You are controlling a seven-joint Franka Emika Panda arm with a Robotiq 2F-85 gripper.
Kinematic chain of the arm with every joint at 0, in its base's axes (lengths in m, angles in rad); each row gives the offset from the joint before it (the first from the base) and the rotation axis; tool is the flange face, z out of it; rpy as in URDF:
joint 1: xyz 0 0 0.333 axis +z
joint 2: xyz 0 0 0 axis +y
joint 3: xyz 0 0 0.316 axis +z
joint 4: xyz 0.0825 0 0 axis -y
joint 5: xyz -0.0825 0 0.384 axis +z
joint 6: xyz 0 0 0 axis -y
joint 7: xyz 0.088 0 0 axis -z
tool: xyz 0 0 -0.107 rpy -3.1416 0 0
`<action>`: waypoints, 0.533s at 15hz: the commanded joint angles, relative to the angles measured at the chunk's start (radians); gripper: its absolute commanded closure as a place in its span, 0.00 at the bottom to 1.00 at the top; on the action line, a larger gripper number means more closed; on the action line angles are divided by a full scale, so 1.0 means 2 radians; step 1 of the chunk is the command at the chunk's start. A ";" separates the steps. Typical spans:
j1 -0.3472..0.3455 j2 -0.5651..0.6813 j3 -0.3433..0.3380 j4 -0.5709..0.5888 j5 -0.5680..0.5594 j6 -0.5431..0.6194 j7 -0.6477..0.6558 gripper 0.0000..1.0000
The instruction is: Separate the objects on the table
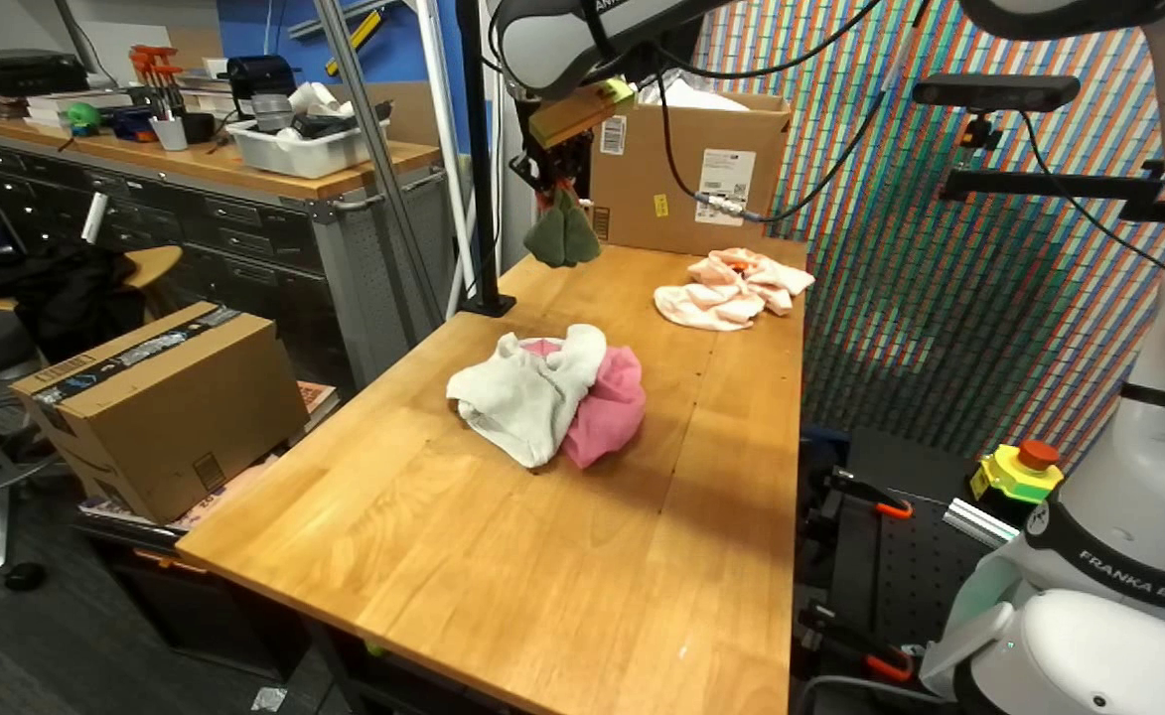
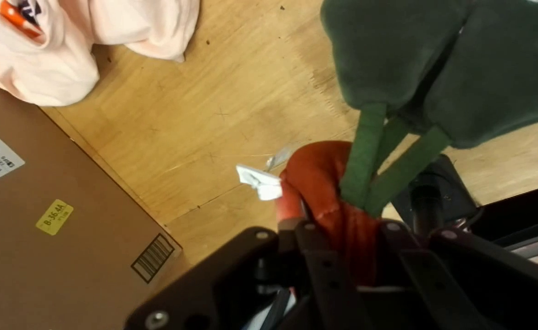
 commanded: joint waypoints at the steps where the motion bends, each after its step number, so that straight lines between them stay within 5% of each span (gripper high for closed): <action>1: -0.023 0.035 -0.005 0.074 -0.004 -0.036 -0.029 0.93; 8: -0.082 0.114 -0.010 0.218 0.004 -0.086 -0.106 0.93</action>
